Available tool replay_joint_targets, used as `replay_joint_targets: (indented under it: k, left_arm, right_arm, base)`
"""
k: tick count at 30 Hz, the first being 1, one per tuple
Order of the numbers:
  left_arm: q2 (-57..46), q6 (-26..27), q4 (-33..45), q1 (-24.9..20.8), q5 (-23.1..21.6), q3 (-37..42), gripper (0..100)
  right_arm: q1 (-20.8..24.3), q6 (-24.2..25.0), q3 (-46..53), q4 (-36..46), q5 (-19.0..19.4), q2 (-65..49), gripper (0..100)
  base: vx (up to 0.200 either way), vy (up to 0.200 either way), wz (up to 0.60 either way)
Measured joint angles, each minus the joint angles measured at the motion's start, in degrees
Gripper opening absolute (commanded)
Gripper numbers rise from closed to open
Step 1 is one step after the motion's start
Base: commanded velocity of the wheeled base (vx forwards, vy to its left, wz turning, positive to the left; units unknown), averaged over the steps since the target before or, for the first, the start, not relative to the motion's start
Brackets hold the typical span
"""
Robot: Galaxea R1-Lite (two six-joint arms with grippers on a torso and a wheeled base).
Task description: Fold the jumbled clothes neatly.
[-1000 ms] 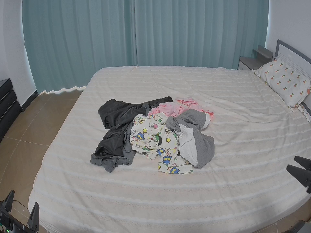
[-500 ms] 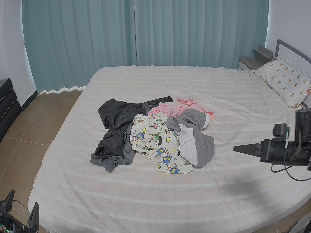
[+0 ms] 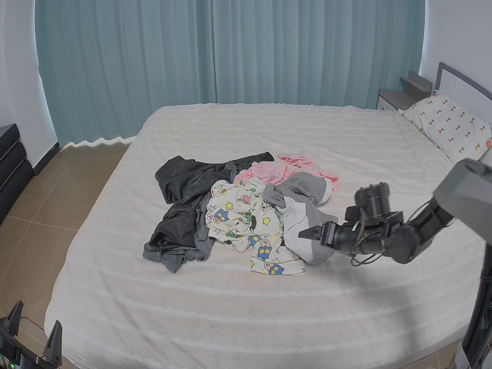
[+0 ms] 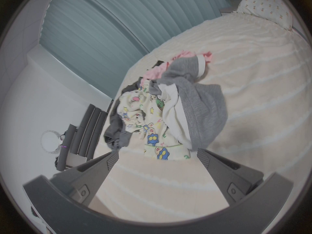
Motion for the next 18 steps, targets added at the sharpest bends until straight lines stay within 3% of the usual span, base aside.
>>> replay_joint_targets:
  k: [6,10,18]
  left_arm:
    - [0.00,0.00,0.00,0.00,-0.02,0.00,100]
    - [0.00,0.00,0.00,0.00,0.00,0.00,100]
    - [0.00,0.00,0.00,0.00,0.00,0.00,100]
  right_arm:
    - [3.51,0.51,-10.18,1.32,-7.64,11.48,100]
    - [4.61,-2.22,-12.50,1.91,-8.90,15.19,100]
    - [4.78,-3.16,-12.39,1.89,-10.96,16.65,100]
  base:
    - [0.000,0.000,0.00]
    - [0.000,0.000,0.00]
    - [0.000,0.000,0.00]
